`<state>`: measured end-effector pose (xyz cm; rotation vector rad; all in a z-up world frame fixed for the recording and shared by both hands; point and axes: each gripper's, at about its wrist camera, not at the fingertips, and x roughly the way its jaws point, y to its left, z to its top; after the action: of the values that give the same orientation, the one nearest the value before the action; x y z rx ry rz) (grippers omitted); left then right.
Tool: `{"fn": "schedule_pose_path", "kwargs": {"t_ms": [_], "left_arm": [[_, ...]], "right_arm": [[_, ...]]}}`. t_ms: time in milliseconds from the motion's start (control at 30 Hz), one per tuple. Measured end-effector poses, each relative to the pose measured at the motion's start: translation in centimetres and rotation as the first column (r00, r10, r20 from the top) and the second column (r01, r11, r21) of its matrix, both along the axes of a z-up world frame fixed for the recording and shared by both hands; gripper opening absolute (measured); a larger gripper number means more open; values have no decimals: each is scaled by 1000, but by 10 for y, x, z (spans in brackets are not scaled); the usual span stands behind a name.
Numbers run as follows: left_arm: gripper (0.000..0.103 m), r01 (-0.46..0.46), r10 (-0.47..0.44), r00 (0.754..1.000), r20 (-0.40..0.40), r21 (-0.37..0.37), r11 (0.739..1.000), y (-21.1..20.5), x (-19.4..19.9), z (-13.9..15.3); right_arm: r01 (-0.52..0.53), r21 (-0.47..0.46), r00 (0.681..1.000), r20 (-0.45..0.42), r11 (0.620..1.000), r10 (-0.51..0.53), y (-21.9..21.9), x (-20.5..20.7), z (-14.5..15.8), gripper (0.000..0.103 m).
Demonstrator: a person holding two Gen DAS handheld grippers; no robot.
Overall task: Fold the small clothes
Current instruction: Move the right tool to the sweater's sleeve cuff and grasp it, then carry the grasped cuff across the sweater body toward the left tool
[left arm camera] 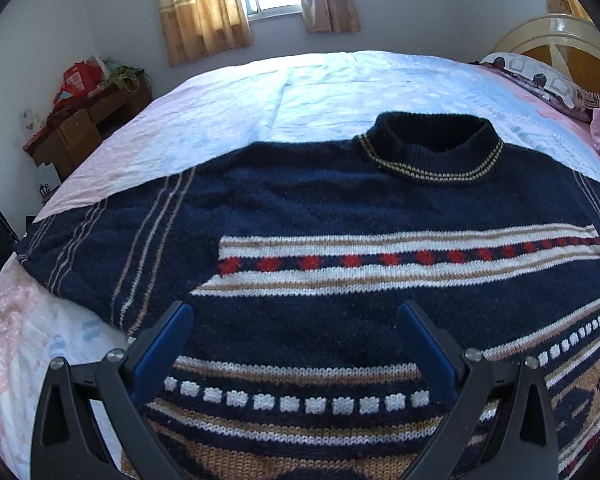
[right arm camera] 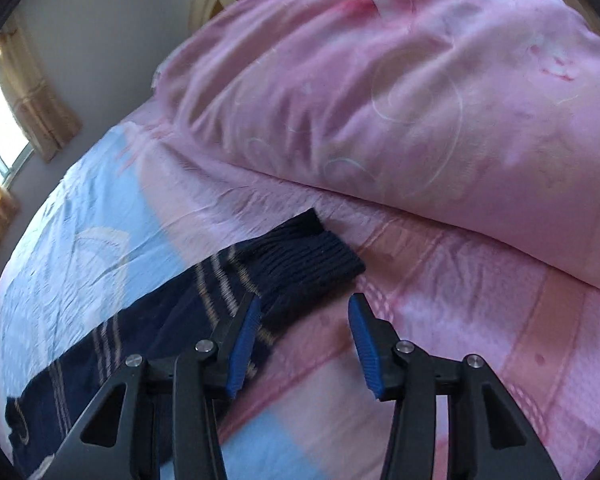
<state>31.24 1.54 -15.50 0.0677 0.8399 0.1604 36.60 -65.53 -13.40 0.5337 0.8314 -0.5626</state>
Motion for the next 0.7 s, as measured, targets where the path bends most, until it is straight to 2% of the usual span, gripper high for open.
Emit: {"fn": "schedule_pose_path", "kwargs": {"t_ms": [100, 133, 200, 233, 267, 400, 533, 700], "left_arm": [[103, -1, 0, 1000, -7, -9, 1000, 1, 1, -1], [103, 4, -4, 1000, -11, -14, 1000, 1, 1, -2], [103, 16, -16, 1000, -24, -24, 1000, 0, 2, -4], [103, 18, -19, 999, -31, -24, 1000, -1, 3, -5], [103, 21, -22, 999, -36, -26, 999, -1, 3, -6], [103, 25, -27, 999, -43, -49, 998, 0, 3, -7], [103, 31, -34, 998, -44, -69, 997, 1, 2, -7], [103, 33, -37, 998, -42, -103, 994, 5, 1, -7]], "right_arm": [[30, -9, 1000, -7, 999, -30, -11, 10, -8, 42], [29, -21, 1000, -9, 999, -29, -12, 11, -8, 37], [23, -33, 1000, -15, 999, -24, -13, 18, -10, 22], [13, -37, 1000, -19, 999, -14, -12, 22, -10, 12], [6, -47, 1000, -21, 999, -7, -10, 24, -9, 9], [-74, -135, 997, -7, 988, 74, 21, 34, 8, 8], [-174, -211, 983, 15, 962, 181, 65, 40, 29, 7], [-323, -267, 940, 22, 908, 341, 137, 52, 44, 7]]}}
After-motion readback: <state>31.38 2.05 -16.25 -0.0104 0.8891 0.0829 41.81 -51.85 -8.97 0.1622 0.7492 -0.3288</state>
